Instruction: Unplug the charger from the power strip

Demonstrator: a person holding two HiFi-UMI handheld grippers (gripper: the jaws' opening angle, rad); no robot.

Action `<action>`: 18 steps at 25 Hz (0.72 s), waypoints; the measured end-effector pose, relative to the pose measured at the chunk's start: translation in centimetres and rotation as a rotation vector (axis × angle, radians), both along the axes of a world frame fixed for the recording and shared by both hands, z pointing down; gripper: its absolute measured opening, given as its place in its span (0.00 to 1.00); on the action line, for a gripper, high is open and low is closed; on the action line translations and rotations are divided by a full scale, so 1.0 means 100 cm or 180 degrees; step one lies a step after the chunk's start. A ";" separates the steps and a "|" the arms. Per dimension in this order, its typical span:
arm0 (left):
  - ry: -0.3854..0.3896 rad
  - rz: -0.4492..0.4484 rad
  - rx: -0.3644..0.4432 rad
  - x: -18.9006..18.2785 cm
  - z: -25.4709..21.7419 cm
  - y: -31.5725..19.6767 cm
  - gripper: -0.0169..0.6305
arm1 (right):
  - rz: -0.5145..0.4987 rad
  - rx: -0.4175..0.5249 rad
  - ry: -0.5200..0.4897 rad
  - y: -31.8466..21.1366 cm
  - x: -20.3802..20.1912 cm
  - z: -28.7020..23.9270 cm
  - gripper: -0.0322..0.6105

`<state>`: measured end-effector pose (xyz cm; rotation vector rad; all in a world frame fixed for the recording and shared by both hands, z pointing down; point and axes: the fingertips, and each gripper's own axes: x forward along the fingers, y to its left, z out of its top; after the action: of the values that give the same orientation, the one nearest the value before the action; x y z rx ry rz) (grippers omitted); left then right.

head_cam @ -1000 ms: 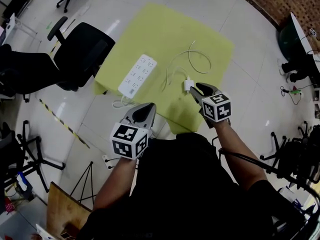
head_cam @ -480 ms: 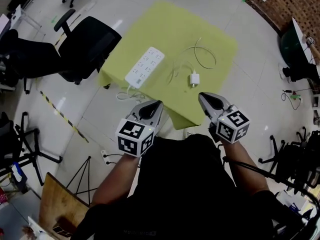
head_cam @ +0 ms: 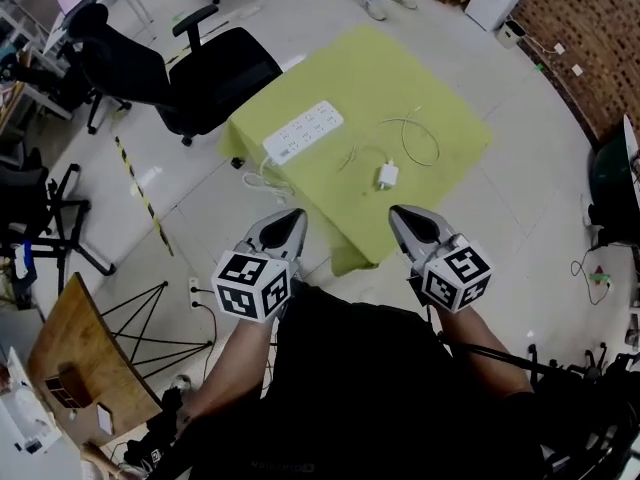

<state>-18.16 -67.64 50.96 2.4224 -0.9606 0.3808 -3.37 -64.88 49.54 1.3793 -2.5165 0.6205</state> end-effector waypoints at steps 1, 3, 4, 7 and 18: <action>-0.0015 -0.0050 0.0008 0.004 0.000 0.010 0.04 | -0.0026 0.0020 -0.0018 0.008 0.006 -0.001 0.05; -0.0047 -0.0108 0.0025 0.018 0.000 0.032 0.04 | -0.0075 0.0043 -0.0052 0.024 0.023 -0.002 0.05; -0.0060 -0.0133 0.0035 0.026 -0.001 0.044 0.04 | -0.0105 0.0047 -0.0063 0.032 0.032 -0.002 0.05; -0.0087 -0.0208 0.0041 0.048 -0.001 0.073 0.04 | -0.0216 0.0025 -0.0087 0.053 0.050 0.002 0.05; -0.0234 -0.0069 0.0056 0.035 -0.016 0.095 0.04 | -0.0019 -0.0109 -0.0310 0.076 0.045 0.013 0.05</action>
<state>-14.62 -58.15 49.35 2.4267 -1.0249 0.4583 1.08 -57.24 50.84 1.3609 -2.5708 0.7433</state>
